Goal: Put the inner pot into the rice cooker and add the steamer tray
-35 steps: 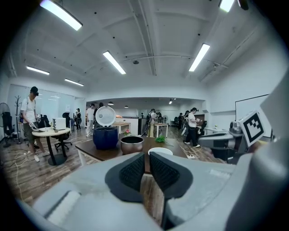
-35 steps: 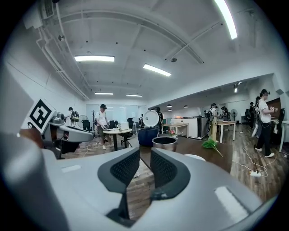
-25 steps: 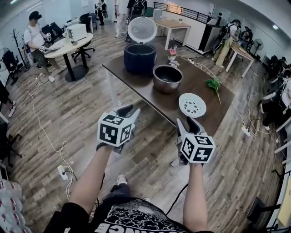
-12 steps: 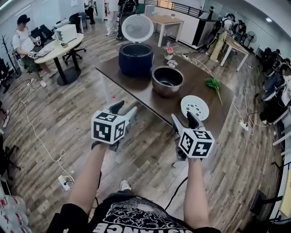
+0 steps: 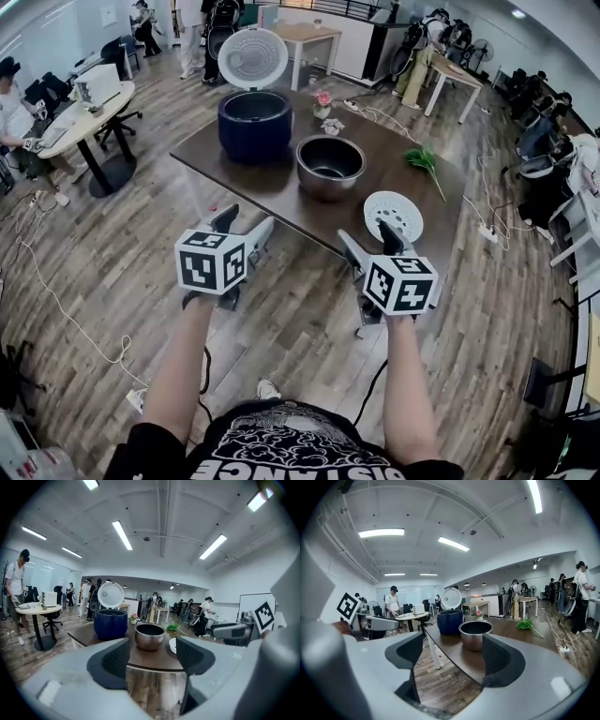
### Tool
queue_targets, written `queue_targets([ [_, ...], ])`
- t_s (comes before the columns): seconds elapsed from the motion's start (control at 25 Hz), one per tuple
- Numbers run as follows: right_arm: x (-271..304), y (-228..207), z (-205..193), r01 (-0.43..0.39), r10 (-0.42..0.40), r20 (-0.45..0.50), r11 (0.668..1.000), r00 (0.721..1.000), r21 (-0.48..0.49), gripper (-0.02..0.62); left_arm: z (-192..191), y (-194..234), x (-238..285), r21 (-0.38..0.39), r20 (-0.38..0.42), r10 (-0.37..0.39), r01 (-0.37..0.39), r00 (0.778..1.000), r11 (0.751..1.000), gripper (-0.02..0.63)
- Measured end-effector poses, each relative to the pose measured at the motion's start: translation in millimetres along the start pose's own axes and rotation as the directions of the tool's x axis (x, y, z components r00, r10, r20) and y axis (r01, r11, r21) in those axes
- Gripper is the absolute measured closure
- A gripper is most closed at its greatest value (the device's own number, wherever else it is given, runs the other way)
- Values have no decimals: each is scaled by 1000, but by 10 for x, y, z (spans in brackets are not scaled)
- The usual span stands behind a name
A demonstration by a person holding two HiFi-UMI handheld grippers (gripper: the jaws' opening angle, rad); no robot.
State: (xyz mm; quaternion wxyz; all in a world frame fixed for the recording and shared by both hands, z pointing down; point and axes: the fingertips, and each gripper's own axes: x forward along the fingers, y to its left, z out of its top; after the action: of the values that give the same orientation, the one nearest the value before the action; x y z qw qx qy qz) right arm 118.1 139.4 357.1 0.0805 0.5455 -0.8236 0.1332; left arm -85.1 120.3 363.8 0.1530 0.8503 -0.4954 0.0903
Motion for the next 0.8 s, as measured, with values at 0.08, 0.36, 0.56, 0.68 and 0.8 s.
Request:
queue_targets([
  [0.08,37,2,14,22,-22,3,1000,1000,5,212,14,66,46,2,-5,-9,9,1000,1000,287],
  [0.36,146,-23,60,80,-81,27,997,996,23,209,59,246,164,5,-11,-28,28,1000,1000,275],
  [0.56,239,-22,12,84,-84,9,996,996,18,209,33,342,242,-4,-15,-35,35,999,999,273],
  [0.68,272,-50,-1,86,-86,0,996,996,15,209,58,346,302,0,-14,-47,47,999,999,265],
  [0.8,326,-120,-8,87,-87,-6,996,996,9,209,71,332,399,3,-19,-55,55,998,998,265],
])
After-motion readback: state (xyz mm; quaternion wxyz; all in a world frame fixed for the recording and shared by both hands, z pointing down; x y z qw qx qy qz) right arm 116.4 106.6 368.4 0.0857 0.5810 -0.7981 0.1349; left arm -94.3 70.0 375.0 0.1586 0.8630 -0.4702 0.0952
